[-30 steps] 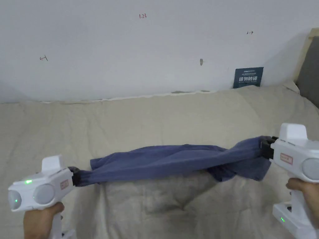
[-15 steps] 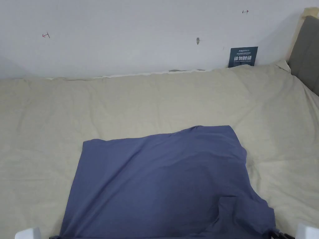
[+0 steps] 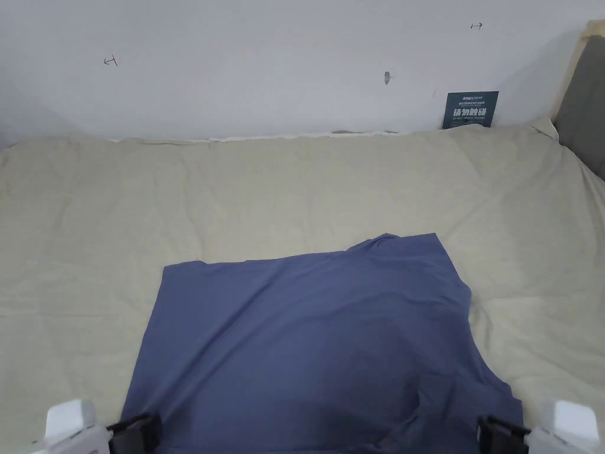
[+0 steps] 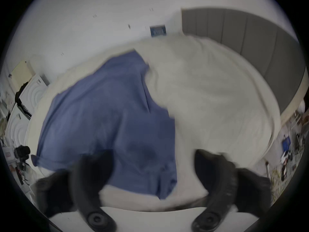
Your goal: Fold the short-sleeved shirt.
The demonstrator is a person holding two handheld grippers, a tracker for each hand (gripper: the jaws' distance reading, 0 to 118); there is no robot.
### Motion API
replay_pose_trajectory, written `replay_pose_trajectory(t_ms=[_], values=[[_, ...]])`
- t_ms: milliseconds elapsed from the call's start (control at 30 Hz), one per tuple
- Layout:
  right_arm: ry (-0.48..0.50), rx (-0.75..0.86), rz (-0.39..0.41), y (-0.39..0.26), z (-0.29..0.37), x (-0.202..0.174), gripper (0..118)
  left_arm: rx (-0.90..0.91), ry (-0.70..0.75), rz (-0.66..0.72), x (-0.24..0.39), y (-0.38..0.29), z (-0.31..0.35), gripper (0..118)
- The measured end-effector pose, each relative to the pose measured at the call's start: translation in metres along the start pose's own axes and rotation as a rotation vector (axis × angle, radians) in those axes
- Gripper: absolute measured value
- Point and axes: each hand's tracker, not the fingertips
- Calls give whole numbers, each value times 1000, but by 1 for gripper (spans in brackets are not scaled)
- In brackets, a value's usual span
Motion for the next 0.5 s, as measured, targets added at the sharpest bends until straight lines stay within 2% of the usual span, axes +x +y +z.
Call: replay_pose_trajectory(t_ms=[100, 233, 300, 333, 367, 400, 433, 467, 500], values=[[20, 197, -4, 34, 28, -14, 117, 178, -25, -34, 24, 25, 27, 118], [51, 383, 50, 67, 62, -40, 112, 378, -65, -76, 57, 50, 59, 118], [52, 465, 94, 74, 76, -54, 90, 467, -69, -115, 70, 55, 70, 112], [47, 493, 110, 76, 82, -59, 74, 512, -56, -137, 76, 55, 74, 104], [36, 516, 120, 76, 86, -64, 74, 545, -46, -161, 81, 54, 77, 104], [33, 538, 135, 76, 90, -70, 67, 574, -32, -175, 87, 53, 81, 100], [31, 562, 152, 74, 92, -74, 53, 588, -36, -191, 89, 51, 82, 89], [29, 582, 167, 73, 94, -78, 21, 595, -51, -206, 92, 49, 82, 57], [10, 585, 174, 71, 94, -81, 1, 582, -55, -211, 93, 47, 79, 23]])
